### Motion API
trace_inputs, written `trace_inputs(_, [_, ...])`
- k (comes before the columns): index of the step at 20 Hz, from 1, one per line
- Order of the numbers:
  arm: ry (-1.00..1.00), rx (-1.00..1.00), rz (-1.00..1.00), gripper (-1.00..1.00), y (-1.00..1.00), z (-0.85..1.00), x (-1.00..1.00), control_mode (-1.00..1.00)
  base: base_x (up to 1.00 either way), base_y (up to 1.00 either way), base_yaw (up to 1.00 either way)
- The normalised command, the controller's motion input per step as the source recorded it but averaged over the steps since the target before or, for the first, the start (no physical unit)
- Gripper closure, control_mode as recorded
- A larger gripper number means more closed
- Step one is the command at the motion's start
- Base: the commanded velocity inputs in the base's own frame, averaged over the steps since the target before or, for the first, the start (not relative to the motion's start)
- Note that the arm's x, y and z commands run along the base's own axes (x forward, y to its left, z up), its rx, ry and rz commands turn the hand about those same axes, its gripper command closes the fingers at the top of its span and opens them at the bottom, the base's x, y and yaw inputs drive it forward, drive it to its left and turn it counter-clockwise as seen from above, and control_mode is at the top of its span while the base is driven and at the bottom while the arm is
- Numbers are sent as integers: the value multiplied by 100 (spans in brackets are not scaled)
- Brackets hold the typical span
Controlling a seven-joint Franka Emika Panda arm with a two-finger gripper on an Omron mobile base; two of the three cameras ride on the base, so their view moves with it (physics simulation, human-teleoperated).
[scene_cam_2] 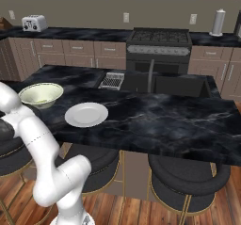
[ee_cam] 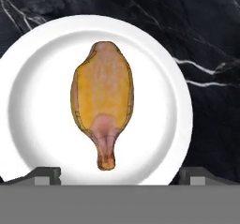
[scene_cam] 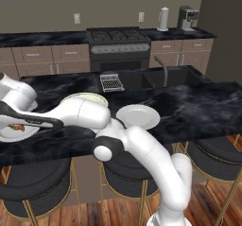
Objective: Pick the chicken drumstick and lemon wedge from their plates and place them in the bowl. Then put the bowl in the fridge.
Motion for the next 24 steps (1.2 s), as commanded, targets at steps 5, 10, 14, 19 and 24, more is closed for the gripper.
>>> trace_inputs(5, [-3,10,-2,-100,11,-9,10,-100,0,0,0])
trace_inputs(10, [0,4,0,-100,4,-9,18,-100,0,0,0])
trace_inputs(14, [0,1,0,-100,5,-11,21,-100,0,0,0])
trace_inputs(19, [0,3,-1,-100,9,-11,19,-100,0,0,0])
trace_inputs(24, [0,4,0,-100,15,-10,16,-100,0,0,0])
